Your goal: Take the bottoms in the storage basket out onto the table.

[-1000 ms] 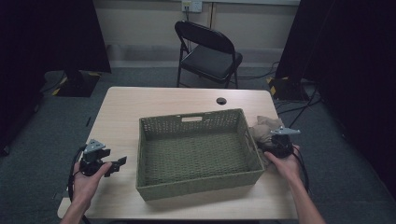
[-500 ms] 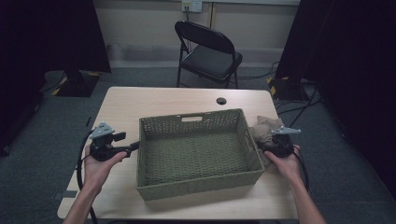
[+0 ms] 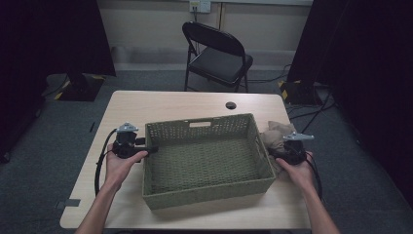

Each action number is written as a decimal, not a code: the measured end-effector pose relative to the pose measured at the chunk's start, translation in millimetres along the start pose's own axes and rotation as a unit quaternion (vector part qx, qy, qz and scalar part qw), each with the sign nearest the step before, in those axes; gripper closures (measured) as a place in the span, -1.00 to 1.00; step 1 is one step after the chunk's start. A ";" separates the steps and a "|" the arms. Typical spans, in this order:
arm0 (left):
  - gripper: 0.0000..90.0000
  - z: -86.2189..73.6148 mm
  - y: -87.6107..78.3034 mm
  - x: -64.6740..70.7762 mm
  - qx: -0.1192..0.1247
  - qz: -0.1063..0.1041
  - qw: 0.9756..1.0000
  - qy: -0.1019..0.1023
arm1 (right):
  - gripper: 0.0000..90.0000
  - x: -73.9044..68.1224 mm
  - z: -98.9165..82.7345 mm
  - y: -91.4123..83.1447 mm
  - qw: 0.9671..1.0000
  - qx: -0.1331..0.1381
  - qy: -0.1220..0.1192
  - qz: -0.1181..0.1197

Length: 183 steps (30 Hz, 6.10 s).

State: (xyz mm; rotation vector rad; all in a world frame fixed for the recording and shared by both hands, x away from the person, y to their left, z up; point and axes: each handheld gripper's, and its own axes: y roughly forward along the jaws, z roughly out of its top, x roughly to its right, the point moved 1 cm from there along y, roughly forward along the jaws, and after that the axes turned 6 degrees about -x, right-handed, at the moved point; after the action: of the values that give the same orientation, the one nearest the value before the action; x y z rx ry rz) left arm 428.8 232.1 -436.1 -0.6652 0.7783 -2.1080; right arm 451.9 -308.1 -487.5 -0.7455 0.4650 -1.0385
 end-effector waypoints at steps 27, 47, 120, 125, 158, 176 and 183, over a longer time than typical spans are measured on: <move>0.03 -5.5 -14.5 -8.7 0.010 -0.003 0.999 -0.030 | 0.15 0.0 -0.9 -0.2 1.000 0.002 -0.002 0.002; 0.04 -9.0 -20.6 -22.7 0.004 -0.004 0.999 -0.047 | 0.14 -1.4 -1.5 -0.1 1.000 0.005 -0.001 -0.002; -0.12 -2.5 -66.5 33.8 0.040 -0.029 0.998 0.041 | -0.57 -20.4 -13.4 -42.3 0.999 0.039 -0.017 0.011; -0.14 -7.9 -62.9 60.1 0.024 -0.064 0.996 0.065 | -0.60 -28.0 -28.1 -54.4 0.999 0.033 -0.014 0.015; 0.03 -27.8 -24.0 117.8 -0.014 -0.144 0.979 0.142 | -0.75 -59.0 -74.2 -37.2 0.999 -0.034 -0.030 0.024; 0.23 -21.3 -15.1 114.9 -0.057 -0.126 0.979 0.147 | -0.75 -66.3 -73.7 -30.6 0.999 -0.006 -0.034 0.028; 0.32 -12.1 -9.4 103.8 -0.052 -0.094 0.989 0.101 | -0.75 -67.2 -73.2 -30.2 0.999 -0.006 -0.036 0.029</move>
State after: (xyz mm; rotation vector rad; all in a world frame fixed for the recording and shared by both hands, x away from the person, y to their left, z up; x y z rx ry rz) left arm 357.9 157.2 -417.2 -0.6051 0.9751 -2.3454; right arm 355.2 -281.2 -513.8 -0.7728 0.4291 -0.9519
